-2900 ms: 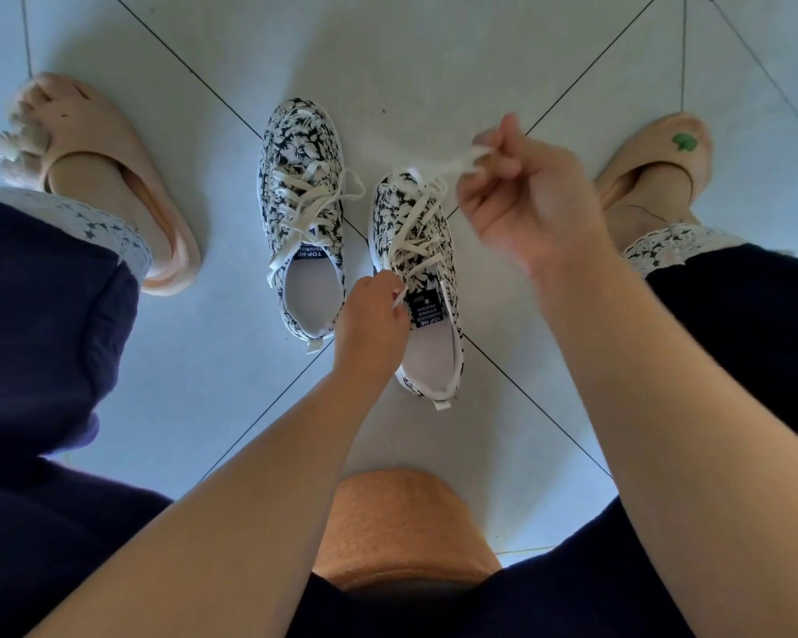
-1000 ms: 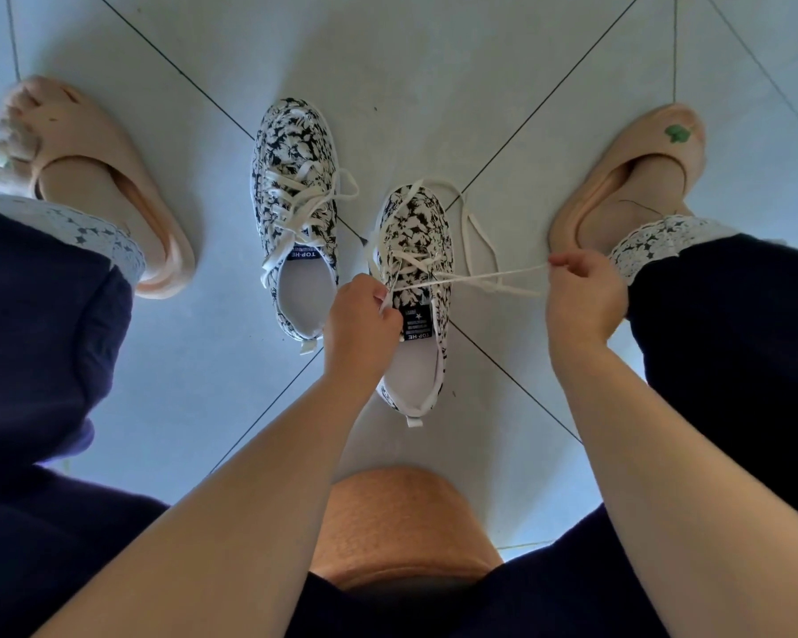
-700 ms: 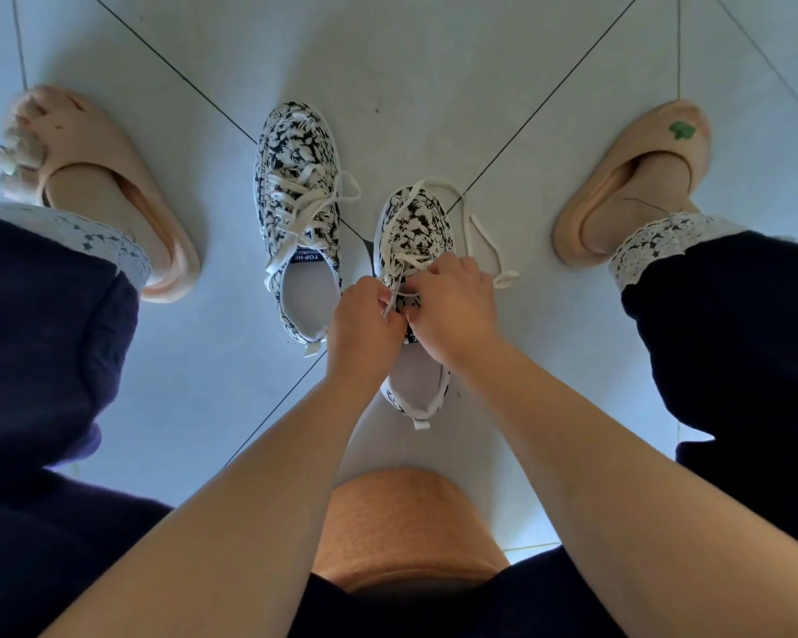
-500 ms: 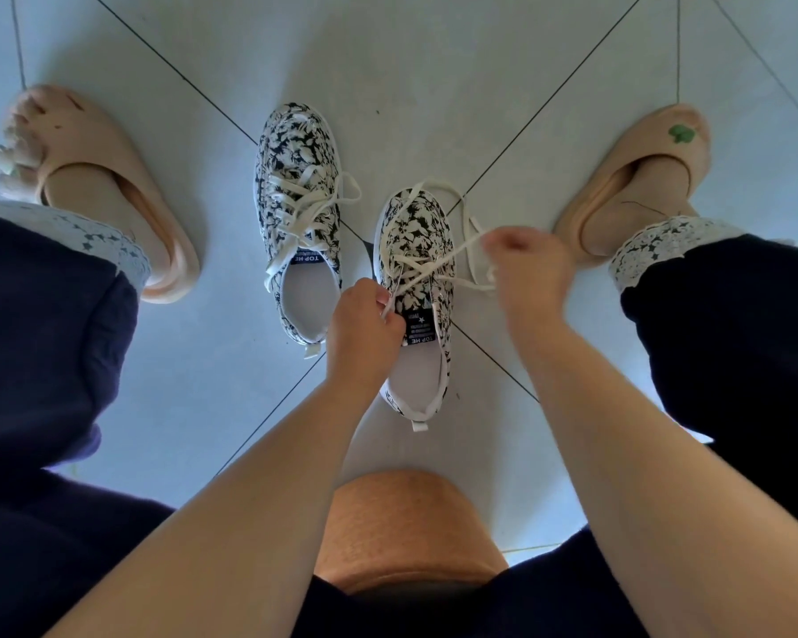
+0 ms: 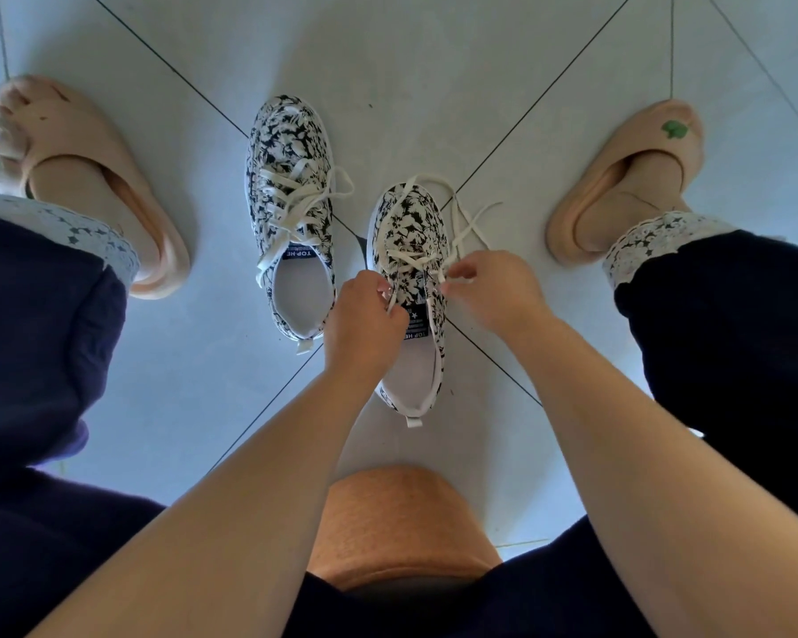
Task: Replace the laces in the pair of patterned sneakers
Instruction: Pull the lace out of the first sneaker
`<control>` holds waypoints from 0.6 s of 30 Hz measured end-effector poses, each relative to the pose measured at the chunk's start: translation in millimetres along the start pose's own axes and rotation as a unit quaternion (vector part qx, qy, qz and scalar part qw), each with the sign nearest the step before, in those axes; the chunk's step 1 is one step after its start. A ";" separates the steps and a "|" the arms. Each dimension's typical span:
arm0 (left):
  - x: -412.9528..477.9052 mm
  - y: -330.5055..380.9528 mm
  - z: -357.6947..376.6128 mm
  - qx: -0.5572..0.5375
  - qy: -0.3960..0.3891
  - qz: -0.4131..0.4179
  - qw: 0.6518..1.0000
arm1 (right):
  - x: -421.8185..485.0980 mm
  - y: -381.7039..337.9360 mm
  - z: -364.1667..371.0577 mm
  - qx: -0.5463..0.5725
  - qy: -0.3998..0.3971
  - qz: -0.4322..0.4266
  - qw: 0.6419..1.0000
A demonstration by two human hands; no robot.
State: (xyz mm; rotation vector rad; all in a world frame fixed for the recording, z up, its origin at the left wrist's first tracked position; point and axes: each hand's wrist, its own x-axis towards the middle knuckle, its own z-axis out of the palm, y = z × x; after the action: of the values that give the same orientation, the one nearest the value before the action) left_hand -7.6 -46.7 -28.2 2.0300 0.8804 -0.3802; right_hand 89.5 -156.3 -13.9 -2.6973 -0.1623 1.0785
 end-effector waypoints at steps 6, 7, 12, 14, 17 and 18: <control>7.3 1.4 2.8 -0.006 0.010 0.005 1.000 | 7.5 -34.1 13.8 -0.044 0.059 -0.100 0.992; 7.3 1.7 2.4 -0.005 0.010 0.003 1.000 | 10.7 -37.6 16.2 -0.070 0.054 -0.109 0.990; 7.0 1.6 0.9 -0.002 0.007 0.010 1.000 | 16.8 -41.0 17.0 -0.062 0.040 -0.083 0.994; 7.0 0.8 1.0 0.005 0.008 0.013 1.000 | 15.2 -42.5 6.9 0.010 -0.015 -0.045 0.999; 4.5 0.7 0.7 0.004 0.005 0.007 1.000 | 12.4 -48.4 -16.7 0.205 -0.114 0.063 0.970; 3.2 1.4 0.3 0.005 0.003 0.005 1.000 | 10.3 -51.3 -24.6 0.309 -0.154 0.100 0.933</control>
State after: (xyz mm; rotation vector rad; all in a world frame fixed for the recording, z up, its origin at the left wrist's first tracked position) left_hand -4.3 -46.1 -29.3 2.0452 0.8729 -0.3742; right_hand 113.1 -109.0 9.6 -2.0038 0.3536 1.3338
